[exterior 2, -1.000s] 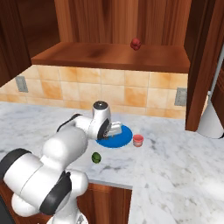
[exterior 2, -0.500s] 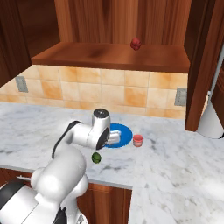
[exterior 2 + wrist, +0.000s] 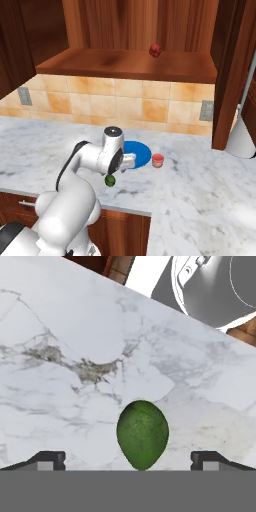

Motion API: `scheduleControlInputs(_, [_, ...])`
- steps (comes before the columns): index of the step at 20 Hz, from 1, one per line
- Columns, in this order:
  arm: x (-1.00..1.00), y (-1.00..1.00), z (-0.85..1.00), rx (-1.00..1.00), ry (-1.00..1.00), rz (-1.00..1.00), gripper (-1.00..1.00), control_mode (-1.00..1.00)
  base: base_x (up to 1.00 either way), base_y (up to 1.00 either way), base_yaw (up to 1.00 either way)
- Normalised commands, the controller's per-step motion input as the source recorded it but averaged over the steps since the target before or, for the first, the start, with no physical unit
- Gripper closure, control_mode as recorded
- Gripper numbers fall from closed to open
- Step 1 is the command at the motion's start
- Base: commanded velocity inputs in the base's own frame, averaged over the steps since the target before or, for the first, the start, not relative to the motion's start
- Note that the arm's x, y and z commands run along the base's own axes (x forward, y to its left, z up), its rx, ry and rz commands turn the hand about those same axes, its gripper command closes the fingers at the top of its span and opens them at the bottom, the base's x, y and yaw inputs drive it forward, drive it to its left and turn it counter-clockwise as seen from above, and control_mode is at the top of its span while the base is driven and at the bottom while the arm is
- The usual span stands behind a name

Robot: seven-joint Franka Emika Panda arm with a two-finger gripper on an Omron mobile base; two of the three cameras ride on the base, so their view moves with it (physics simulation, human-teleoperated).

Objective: Pick the avocado and bread from the counter and place them on the plate. Then pick the jam from the cabinet and place it next to the plate. Lastly close the cabinet door.

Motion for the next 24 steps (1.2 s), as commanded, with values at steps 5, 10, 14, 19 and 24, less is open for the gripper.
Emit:
scheduleControlInputs(5, [-0.10,0.12,-0.07,0.02,0.10,0.00,-1.00,-1.00,0.00,0.00,0.00])
scheduleControlInputs(10, [-0.02,0.15,-0.18,0.01,0.05,0.00,-1.00,-1.00,0.00,0.00,0.00])
scheduleControlInputs(14, [0.01,0.09,-0.24,0.00,0.01,0.00,-1.00,-1.00,0.00,0.00,0.00])
scheduleControlInputs(19, [0.17,0.01,-0.27,0.00,0.00,0.00,-1.00,-1.00,0.00,0.00,0.00])
scheduleControlInputs(24, [0.24,0.00,-0.23,0.00,0.00,0.00,-1.00,-1.00,0.00,0.00,0.00])
